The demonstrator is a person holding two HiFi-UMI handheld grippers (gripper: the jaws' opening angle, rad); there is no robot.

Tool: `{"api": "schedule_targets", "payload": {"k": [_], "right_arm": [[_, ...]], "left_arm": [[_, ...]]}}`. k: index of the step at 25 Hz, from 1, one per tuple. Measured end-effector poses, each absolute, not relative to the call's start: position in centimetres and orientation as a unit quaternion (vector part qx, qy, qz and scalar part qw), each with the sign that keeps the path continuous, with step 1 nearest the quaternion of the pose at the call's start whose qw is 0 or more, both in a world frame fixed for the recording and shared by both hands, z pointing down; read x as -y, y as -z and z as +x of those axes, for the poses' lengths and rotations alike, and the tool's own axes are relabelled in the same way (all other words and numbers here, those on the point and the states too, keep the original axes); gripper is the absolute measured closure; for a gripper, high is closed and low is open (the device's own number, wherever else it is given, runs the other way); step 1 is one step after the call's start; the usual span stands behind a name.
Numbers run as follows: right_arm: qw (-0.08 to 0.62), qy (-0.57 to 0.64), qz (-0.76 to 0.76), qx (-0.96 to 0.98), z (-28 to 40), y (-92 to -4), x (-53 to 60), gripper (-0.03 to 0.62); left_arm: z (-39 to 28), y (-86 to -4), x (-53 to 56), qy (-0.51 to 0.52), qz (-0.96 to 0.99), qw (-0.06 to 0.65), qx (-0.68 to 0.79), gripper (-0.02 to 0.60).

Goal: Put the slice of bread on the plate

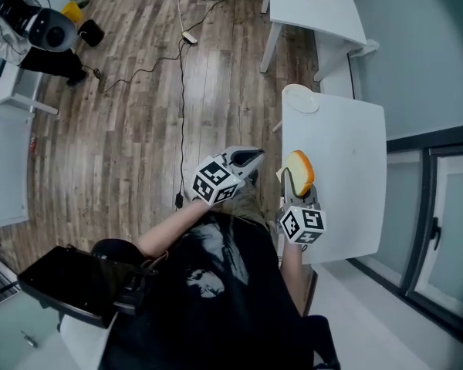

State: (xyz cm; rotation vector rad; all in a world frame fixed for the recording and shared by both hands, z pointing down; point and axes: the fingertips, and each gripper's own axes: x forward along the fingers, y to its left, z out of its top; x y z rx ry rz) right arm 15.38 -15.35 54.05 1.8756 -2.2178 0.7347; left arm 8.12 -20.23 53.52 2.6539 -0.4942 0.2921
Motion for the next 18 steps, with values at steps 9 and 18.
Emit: {"api": "schedule_targets", "payload": {"k": [9,18], "right_arm": [[0.132,-0.26,0.6,0.745,23.0,-59.4,23.1,0.496],[0.248,-0.228,0.568,0.751,26.0,-64.7,30.5,0.496]], "left_arm": [[15.7,-58.6,27.4,-0.17,0.945,0.223,0.167,0.577],[19.0,-64.5,34.4,-0.213,0.93,0.246,0.173,0.577]]}}
